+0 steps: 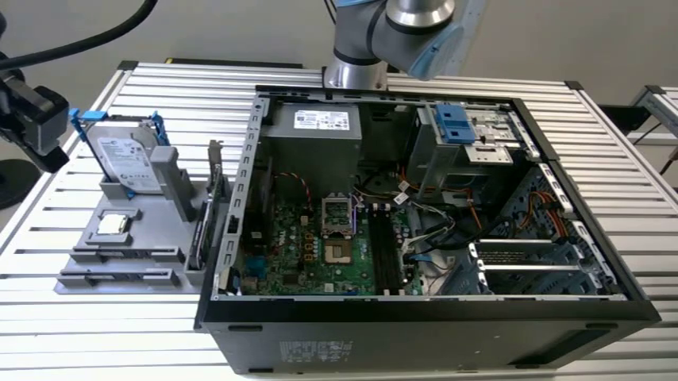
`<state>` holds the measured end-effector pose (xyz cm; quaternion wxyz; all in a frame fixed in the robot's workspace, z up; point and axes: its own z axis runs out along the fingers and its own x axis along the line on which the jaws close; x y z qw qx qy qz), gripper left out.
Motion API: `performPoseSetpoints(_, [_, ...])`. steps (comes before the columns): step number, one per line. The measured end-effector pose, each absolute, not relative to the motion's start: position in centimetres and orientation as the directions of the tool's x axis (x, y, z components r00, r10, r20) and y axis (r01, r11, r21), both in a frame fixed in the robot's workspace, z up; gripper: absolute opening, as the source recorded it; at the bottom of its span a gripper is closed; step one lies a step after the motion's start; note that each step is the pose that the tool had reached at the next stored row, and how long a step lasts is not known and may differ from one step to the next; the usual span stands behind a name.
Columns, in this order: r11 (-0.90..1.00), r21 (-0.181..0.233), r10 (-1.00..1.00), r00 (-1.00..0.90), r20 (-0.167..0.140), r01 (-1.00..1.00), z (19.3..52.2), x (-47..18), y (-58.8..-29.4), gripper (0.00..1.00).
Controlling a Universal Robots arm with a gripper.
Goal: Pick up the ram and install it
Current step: 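Pick up the ram and move it above insertion slot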
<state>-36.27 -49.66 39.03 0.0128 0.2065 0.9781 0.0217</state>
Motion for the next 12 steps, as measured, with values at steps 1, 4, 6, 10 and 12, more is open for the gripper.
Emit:
performPoseSetpoints(1, [0.910,0.048,0.412,-0.911,-0.016,0.411,39.02,-36.27,-49.66,0.00])
performPoseSetpoints(4, [0.900,0.048,0.434,-0.901,-0.016,0.433,39.03,-36.27,-49.66,0.00])
performPoseSetpoints(6, [0.893,0.048,0.449,-0.894,-0.016,0.448,39.03,-36.27,-49.66,0.00])
performPoseSetpoints(10, [0.877,0.048,0.479,-0.878,-0.016,0.478,39.03,-36.28,-49.66,0.00])
performPoseSetpoints(12, [0.869,0.048,0.494,-0.869,-0.016,0.493,39.03,-36.30,-49.66,0.00])
